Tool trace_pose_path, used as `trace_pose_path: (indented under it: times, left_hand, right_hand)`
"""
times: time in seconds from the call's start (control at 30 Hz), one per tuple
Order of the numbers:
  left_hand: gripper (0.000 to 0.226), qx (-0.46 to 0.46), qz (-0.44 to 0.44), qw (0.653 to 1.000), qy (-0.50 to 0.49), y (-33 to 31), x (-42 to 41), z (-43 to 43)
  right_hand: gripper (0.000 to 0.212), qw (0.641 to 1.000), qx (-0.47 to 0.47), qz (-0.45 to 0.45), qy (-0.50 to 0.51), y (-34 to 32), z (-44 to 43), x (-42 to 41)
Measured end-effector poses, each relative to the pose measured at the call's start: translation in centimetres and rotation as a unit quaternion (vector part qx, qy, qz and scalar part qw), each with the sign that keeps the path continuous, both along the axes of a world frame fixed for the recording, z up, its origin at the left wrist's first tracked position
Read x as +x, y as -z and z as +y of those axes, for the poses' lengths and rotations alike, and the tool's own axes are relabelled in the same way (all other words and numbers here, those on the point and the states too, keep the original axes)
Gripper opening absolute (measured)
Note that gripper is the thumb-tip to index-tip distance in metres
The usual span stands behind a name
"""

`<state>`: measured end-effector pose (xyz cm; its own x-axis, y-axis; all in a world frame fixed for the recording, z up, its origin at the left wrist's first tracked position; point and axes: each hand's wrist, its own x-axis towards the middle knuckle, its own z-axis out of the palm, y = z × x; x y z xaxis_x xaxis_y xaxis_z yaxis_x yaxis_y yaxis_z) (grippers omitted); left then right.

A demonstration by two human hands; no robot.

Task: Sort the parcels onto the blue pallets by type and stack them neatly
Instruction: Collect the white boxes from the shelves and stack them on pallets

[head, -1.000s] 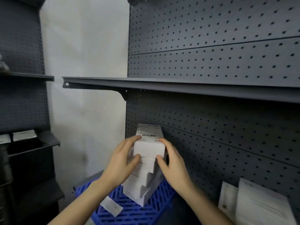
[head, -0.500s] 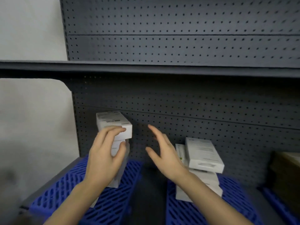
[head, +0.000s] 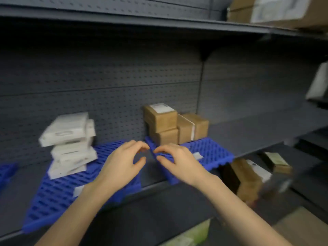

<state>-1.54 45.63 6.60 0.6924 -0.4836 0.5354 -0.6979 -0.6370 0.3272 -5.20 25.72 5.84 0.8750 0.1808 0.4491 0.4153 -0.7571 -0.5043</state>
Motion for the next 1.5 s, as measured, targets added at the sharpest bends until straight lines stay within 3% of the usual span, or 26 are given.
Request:
trace_pose_path:
  times: [0.4,0.67,0.93,1.1,1.5]
  left_hand:
    - [0.019,0.081,0.061,0.977,0.185,7.0,-5.9,-31.2]
    - [0.014,0.148,0.070,0.965,0.204,12.6,-4.0,-48.5]
    - [0.014,0.128,0.181,0.958,0.183,18.1,0.4,-64.7]
    - [0.031,0.134,0.268,0.936,0.187,21.5,2.0,-71.6]
    - [0.046,0.087,0.401,0.912,-0.009,29.0,6.7,-83.9]
  right_hand:
    - [0.025,0.967,0.013,0.096,0.234,7.4,-27.1,-15.1]
    - [0.028,0.934,-0.029,0.165,0.317,11.6,-42.8,-15.3]
    - [0.037,0.915,-0.058,0.229,0.326,14.8,-57.9,-11.4]
    - [0.049,0.913,-0.019,0.250,0.323,17.7,-65.1,-8.8]
    - [0.062,0.929,-0.010,0.331,0.164,26.2,-81.1,0.9]
